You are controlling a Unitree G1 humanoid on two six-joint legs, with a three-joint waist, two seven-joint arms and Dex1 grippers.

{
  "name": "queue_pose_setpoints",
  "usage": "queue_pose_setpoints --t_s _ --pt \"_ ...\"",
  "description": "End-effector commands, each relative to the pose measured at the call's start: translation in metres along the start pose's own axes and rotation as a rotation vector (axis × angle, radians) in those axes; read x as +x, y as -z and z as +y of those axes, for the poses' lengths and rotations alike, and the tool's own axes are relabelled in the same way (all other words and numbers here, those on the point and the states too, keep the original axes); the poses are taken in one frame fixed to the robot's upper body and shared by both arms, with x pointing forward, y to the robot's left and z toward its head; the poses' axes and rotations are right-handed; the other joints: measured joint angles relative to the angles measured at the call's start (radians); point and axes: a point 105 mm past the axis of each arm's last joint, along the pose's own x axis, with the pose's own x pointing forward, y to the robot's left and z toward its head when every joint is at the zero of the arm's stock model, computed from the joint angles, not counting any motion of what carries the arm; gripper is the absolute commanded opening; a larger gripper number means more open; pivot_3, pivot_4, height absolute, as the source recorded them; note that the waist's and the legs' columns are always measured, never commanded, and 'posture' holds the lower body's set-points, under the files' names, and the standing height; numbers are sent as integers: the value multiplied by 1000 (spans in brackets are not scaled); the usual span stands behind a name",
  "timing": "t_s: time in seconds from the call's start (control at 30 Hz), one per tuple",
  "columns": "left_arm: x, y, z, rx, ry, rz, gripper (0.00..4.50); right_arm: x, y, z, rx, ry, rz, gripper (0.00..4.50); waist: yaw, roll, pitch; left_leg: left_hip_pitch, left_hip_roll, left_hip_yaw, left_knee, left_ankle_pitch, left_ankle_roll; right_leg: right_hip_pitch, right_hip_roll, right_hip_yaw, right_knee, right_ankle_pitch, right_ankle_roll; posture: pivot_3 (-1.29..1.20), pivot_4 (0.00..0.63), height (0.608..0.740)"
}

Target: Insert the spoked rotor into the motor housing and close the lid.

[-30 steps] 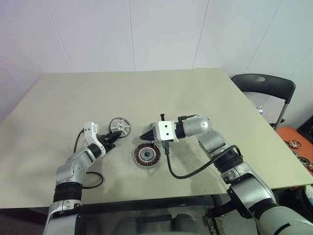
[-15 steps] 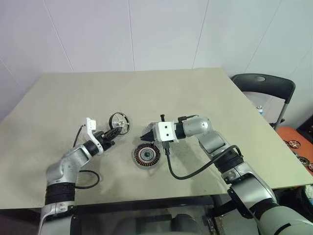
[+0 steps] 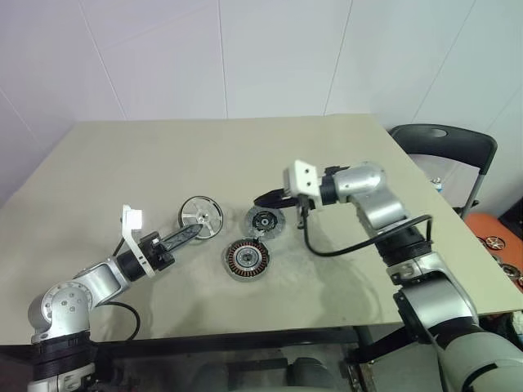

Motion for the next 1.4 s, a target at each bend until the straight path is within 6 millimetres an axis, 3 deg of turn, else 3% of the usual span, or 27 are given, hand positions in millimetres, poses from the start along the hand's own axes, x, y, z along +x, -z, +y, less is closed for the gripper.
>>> queue_pose_setpoints --t_s 0.03,0.13,0.4,0.63,0.87,1.07,1.4 --pt "6 -2 -22 43 103 44 506 -25 -2 2 -28 -18 38 0 3 0 0 0 0 0 0 0 0 0 0 0 -1 0 0 0 0 740" --pt "12 0 -27 53 138 94 506 -37 2 11 -36 -45 73 0 1 0 0 0 0 0 0 0 -1 0 0 0 -1 0 -1 0 0 740" --pt "28 2 -26 17 193 197 506 -47 0 39 -91 -114 105 0 2 1 1 0 0 1 0 1 2 0 1 -2 -1 0 -1 0 0 740" --pt "38 20 -30 -30 237 301 506 -52 3 44 -77 -94 124 0 5 1 1 0 0 1 1 1 2 1 1 -2 -1 -1 -1 0 0 740" --pt "46 24 -31 -86 264 284 506 -48 9 47 -80 -78 139 0 11 1 1 0 0 1 2 1 2 1 1 -2 -1 -1 -1 0 0 740" --pt "49 31 -20 -169 219 237 506 -44 12 48 -82 -74 144 0 27 1 1 0 0 1 3 1 2 1 3 -2 -1 -1 -1 0 0 740" --pt "59 30 -25 -302 229 141 506 -41 21 50 -105 -86 180 0 28 0 1 0 0 0 3 1 2 2 2 -2 0 0 -1 0 0 740"
